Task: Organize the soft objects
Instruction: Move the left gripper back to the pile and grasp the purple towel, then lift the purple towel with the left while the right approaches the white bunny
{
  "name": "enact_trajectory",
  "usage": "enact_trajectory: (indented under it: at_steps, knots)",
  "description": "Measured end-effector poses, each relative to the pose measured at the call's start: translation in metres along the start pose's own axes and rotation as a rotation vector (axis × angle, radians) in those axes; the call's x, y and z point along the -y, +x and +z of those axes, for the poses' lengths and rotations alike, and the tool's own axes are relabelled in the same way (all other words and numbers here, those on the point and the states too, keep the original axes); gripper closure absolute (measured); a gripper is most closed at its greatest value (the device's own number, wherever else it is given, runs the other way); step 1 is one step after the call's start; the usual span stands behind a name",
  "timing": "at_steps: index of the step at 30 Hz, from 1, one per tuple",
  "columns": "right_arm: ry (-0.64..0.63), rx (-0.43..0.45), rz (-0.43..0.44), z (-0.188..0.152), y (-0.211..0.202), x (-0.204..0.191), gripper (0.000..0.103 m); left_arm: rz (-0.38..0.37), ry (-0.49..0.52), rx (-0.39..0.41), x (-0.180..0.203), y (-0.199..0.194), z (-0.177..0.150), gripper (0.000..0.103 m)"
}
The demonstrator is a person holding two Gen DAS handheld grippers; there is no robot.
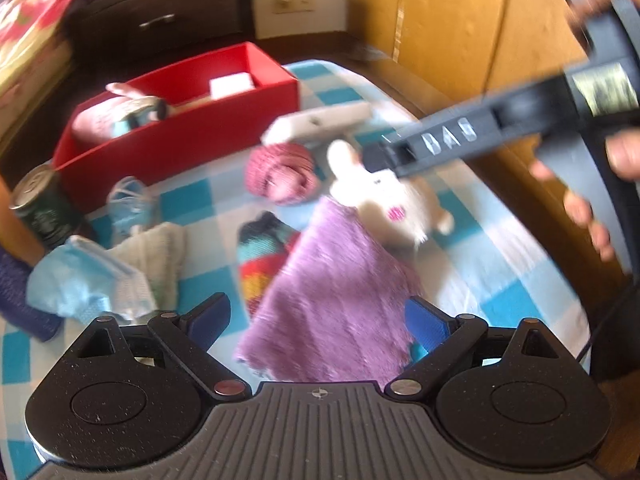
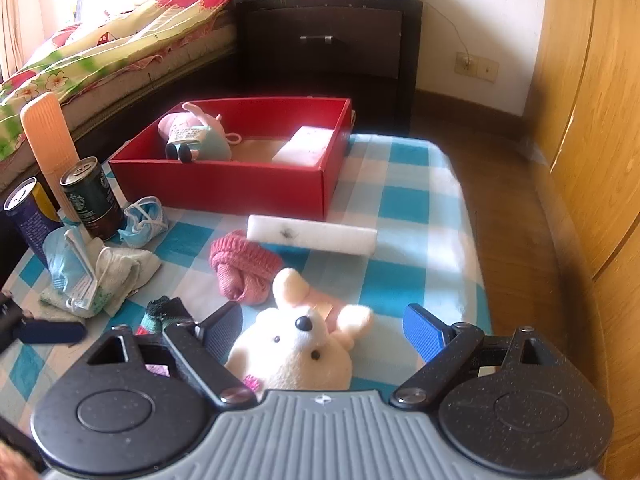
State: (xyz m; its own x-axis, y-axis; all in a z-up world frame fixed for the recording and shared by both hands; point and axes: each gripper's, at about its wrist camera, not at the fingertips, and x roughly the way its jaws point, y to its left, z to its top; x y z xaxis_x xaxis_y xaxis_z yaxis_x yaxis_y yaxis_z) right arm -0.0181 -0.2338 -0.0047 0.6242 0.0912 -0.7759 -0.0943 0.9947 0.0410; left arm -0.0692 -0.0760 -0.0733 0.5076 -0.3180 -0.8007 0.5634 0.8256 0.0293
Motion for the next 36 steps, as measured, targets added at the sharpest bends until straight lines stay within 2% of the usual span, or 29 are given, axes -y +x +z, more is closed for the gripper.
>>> enact_trajectory:
  at_steps: [5,7,14,17,22,25,30,32,36]
  knots:
    - [0.000,-0.009,0.005,0.001,0.002,-0.001,0.036,-0.031,0.005,-0.049,0.005,0.019,-0.003,0.012]
    - [-0.004,-0.012,0.011,0.001,0.003,-0.001,0.036,-0.018,0.027,-0.064,0.009,0.024,-0.005,0.012]
    - [0.018,-0.052,0.000,-0.003,0.012,0.008,0.036,0.027,0.079,-0.070,0.021,0.030,-0.013,0.011]
    - [0.013,-0.069,0.002,-0.006,0.017,0.010,0.036,0.010,0.103,-0.059,0.026,0.028,-0.015,0.012]
    - [0.012,-0.089,0.003,-0.007,0.023,0.007,0.036,0.016,0.094,-0.052,0.024,0.029,-0.013,0.018]
    - [0.003,-0.094,0.002,-0.007,0.027,0.004,0.036,0.016,0.085,-0.048,0.022,0.026,-0.013,0.027]
    - [0.035,-0.119,0.030,-0.007,0.033,0.005,0.035,-0.001,0.036,-0.036,0.012,0.017,-0.012,0.063]
    - [0.050,-0.129,0.038,-0.006,0.035,0.007,0.035,-0.018,0.010,-0.039,0.007,0.015,-0.012,0.074]
    - [0.069,-0.150,0.064,-0.006,0.040,0.008,0.035,-0.049,0.000,-0.045,0.005,0.011,-0.014,0.084]
